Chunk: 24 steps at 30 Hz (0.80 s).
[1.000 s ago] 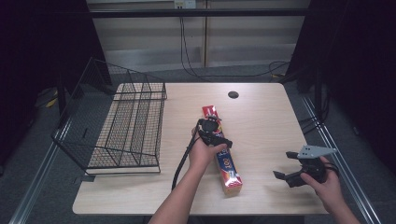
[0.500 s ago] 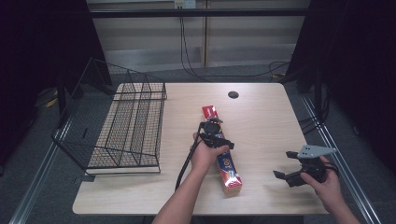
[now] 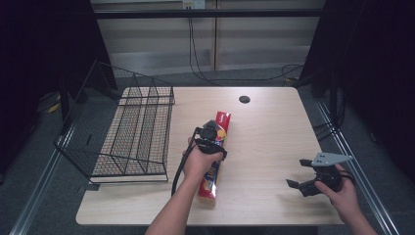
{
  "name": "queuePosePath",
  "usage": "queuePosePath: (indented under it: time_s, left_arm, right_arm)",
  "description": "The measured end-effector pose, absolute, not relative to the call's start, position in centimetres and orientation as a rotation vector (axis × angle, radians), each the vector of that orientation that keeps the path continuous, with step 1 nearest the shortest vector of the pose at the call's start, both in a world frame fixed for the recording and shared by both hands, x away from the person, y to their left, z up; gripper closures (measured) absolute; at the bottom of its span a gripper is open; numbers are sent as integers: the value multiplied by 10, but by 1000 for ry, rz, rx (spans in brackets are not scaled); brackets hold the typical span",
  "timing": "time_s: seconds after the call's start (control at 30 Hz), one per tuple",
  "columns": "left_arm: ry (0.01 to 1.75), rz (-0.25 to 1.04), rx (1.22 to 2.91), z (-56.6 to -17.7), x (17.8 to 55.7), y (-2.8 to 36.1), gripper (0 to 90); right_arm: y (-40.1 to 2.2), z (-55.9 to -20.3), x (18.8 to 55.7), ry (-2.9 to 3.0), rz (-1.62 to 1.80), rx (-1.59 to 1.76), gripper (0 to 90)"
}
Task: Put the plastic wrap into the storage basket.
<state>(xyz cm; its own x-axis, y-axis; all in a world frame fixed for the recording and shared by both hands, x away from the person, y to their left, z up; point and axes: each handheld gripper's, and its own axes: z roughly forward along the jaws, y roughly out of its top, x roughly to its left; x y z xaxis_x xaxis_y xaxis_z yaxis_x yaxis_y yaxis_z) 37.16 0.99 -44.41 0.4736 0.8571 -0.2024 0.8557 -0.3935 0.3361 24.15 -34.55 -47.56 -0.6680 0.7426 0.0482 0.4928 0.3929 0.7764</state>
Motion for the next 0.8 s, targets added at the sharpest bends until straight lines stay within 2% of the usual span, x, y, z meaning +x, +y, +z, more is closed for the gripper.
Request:
queuePosePath:
  time_s: [0.1,0.43,0.8]
  left_arm:
    - [1437,24,2381,-441,373,17,438]
    - [1440,30,2465,-423,375,29,451]
    - [1441,-2,2455,-396,379,36,455]
  right_arm:
    - [-345,-476,242,2353,1153,1078,40]
    - [-344,-477,244,2356,1156,1072,39]
    - [-345,-476,244,2340,1166,1077,38]
